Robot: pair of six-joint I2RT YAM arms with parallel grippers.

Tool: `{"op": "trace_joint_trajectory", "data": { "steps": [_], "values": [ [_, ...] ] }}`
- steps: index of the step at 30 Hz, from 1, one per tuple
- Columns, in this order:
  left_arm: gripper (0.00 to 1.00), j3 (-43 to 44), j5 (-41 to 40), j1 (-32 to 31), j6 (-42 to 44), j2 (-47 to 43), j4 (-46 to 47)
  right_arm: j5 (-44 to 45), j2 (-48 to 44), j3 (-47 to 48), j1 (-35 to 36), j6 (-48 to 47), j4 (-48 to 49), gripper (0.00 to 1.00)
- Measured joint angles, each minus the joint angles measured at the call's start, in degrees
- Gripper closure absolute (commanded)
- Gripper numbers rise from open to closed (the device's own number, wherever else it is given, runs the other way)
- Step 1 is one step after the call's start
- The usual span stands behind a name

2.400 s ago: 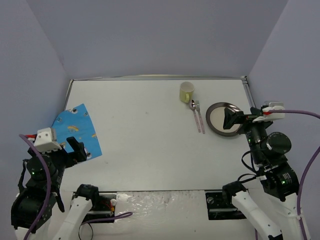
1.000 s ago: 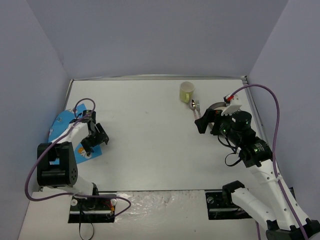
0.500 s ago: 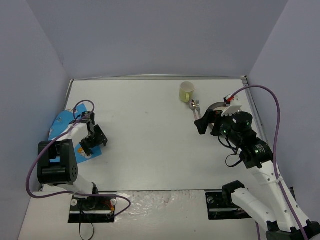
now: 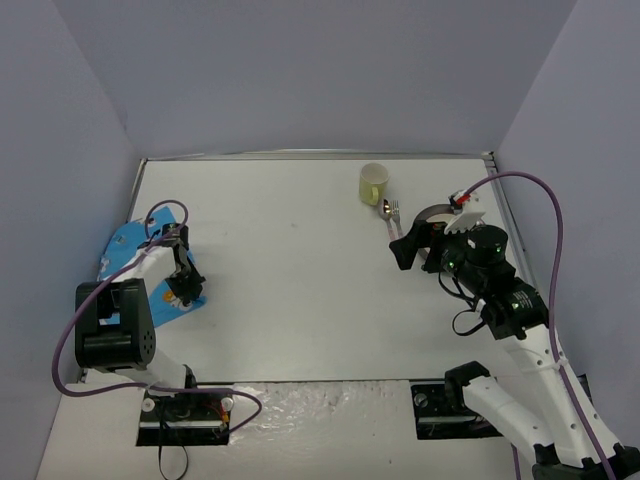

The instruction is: Set the dinner table for one person

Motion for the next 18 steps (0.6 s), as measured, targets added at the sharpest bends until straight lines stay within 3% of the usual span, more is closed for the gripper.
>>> {"op": "trace_joint_trajectory", "data": {
  "steps": [8,14,18],
  "values": [
    [1.0,3.85,0.93,-0.01,0.25,-3.64,-8.74,-0.11,0.0,0.0,0.0,-0.11,-0.02,0.0],
    [1.0,22.57,2.0,-0.02,1.13,-11.97,-17.18,-0.89,0.41,0.36,0.0,-0.44,-0.05,0.0],
    [1.0,30.52,4.3,-0.25,1.03,-16.59,-19.58,-2.22,2.93,2.32,0.0,-0.62,-0.58,0.0]
  ]
}}
